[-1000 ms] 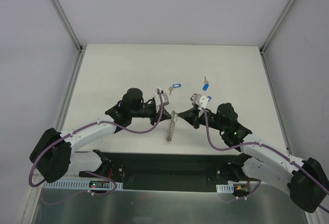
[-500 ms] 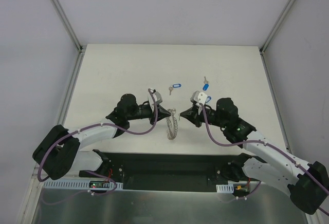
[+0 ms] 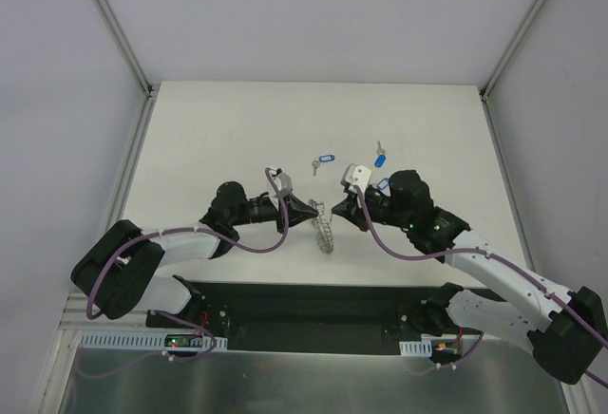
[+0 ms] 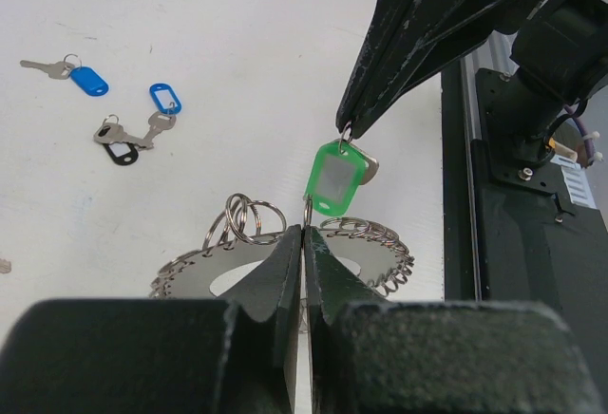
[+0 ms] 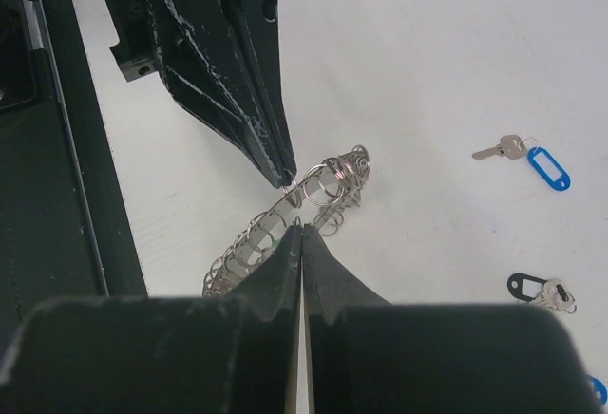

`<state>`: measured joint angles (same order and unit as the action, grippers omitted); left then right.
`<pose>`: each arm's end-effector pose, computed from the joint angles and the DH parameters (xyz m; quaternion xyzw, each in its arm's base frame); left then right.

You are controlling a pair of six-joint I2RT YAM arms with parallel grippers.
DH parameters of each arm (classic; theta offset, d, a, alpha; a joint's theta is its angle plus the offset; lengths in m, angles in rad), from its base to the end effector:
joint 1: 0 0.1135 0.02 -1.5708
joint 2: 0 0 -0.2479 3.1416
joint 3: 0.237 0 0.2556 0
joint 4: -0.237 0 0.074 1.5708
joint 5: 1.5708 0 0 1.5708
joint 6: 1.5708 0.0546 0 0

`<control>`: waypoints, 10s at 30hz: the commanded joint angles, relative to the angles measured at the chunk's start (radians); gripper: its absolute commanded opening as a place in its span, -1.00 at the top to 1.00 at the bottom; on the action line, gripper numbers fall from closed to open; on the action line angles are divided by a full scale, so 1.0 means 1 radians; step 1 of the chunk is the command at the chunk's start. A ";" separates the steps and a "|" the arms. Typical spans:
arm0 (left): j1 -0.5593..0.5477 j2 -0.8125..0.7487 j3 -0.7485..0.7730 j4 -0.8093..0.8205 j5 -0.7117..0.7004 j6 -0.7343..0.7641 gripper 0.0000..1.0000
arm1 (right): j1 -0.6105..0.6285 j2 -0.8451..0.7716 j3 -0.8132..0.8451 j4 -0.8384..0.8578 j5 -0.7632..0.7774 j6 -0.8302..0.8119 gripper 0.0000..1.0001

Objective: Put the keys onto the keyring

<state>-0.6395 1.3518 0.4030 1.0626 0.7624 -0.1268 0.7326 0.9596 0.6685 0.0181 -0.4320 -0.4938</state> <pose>0.1961 -0.1928 0.2014 0.4252 0.5274 -0.4887 0.5498 0.1720 0.1855 0.2694 -0.5538 0.5619 0.2399 0.5657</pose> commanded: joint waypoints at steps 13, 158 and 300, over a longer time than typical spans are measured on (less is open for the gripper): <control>0.037 0.027 -0.076 0.366 0.060 -0.114 1.00 | 0.093 0.090 0.172 -0.185 0.134 -0.104 0.97; 0.035 -0.011 -0.124 0.441 0.028 -0.105 1.00 | 0.010 0.226 0.169 -0.061 -0.137 0.011 0.98; 0.035 -0.016 -0.124 0.482 0.051 -0.096 1.00 | -0.019 0.222 0.141 -0.023 -0.206 0.037 0.98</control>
<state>-0.6132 1.3590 0.2787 1.2758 0.7776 -0.2245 0.7170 1.1904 0.8009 -0.0479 -0.5922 -0.4561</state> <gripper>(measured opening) 0.003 0.015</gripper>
